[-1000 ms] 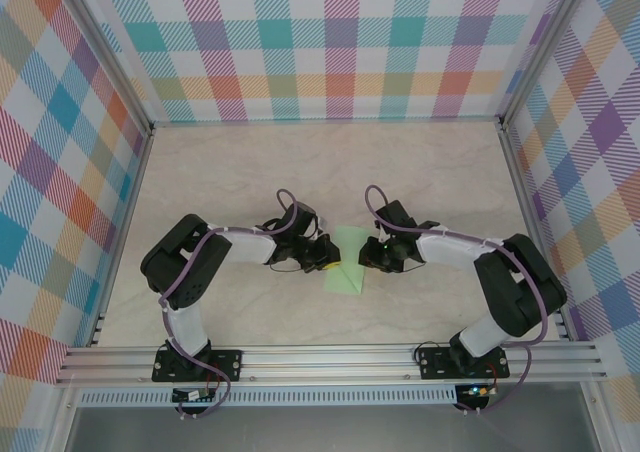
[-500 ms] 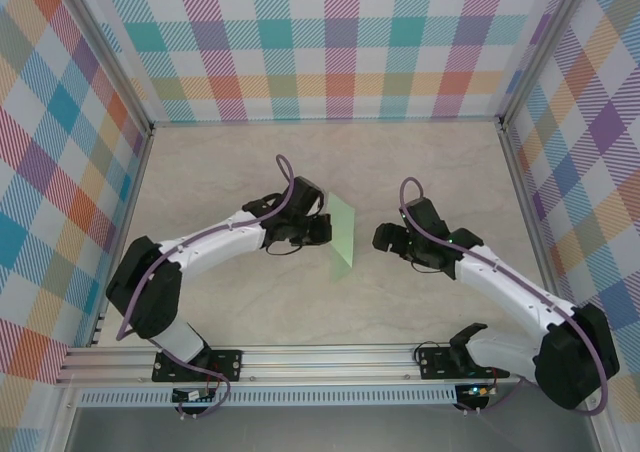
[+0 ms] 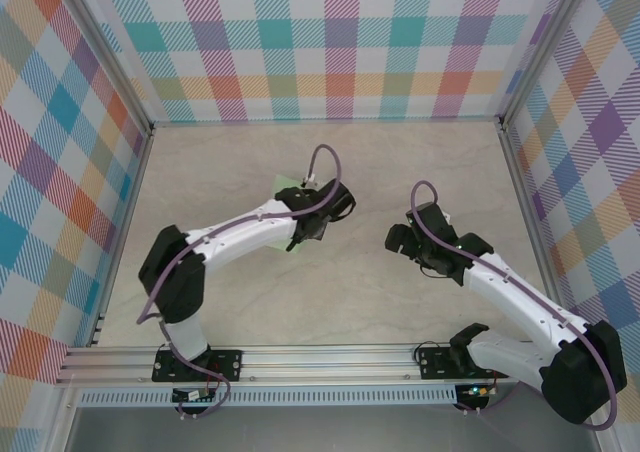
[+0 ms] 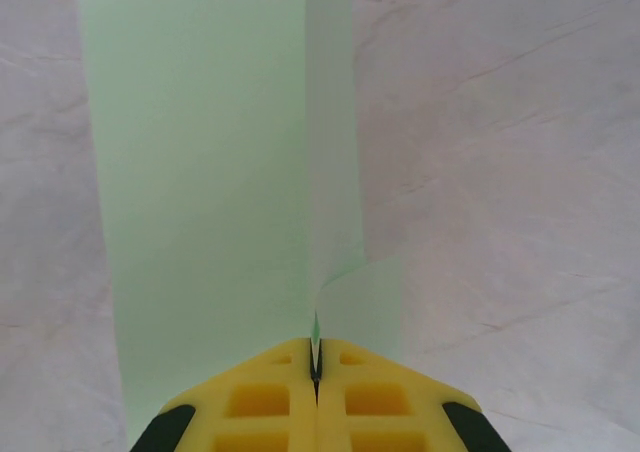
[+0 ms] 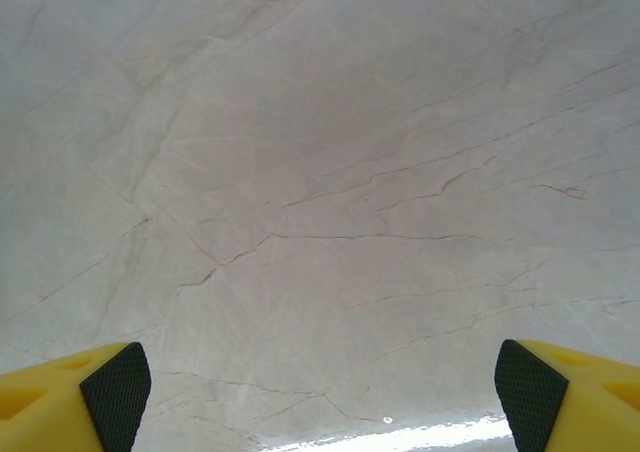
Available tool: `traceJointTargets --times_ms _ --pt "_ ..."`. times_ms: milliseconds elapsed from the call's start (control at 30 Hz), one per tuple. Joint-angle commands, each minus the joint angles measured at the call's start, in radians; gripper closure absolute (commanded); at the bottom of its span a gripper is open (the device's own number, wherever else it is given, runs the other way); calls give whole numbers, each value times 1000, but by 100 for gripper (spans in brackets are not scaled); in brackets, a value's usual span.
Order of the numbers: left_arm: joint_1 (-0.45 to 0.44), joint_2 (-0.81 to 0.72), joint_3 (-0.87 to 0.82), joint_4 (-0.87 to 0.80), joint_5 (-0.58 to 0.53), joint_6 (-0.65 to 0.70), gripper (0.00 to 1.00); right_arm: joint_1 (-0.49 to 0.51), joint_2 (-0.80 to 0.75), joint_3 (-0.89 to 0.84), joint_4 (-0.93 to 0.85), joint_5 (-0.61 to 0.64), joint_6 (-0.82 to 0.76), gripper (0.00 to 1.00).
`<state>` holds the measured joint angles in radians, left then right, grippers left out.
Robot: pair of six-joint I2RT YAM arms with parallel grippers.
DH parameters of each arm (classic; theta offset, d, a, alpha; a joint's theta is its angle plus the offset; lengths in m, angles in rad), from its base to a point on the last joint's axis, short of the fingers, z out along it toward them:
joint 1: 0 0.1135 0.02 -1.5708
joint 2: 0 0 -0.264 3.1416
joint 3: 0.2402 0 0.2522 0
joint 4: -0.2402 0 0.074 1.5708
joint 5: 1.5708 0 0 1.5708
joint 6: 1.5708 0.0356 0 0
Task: Fold a paper plane with a square sheet of paper (pick it up from the middle)
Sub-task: Turn over the paper at the center of the table.
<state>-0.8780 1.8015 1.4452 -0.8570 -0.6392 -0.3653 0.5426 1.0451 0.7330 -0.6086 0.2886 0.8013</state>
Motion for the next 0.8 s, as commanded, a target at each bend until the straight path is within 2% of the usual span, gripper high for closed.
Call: traceJointTargets --times_ms 0,133,367,533,767 --pt "-35 117 48 -121 -240 9 97 -9 -21 -13 -46 49 32 8" --pt "-64 236 92 -142 -278 -15 97 -16 -32 -9 -93 85 60 7" --pt "-123 318 121 -99 -171 -39 97 -41 -62 -16 -146 110 100 7" --pt "-131 336 114 -72 -111 -62 94 -49 -77 -23 -149 110 101 7" --pt "-131 343 95 -34 -27 -75 84 -50 -72 -18 -151 105 92 7"
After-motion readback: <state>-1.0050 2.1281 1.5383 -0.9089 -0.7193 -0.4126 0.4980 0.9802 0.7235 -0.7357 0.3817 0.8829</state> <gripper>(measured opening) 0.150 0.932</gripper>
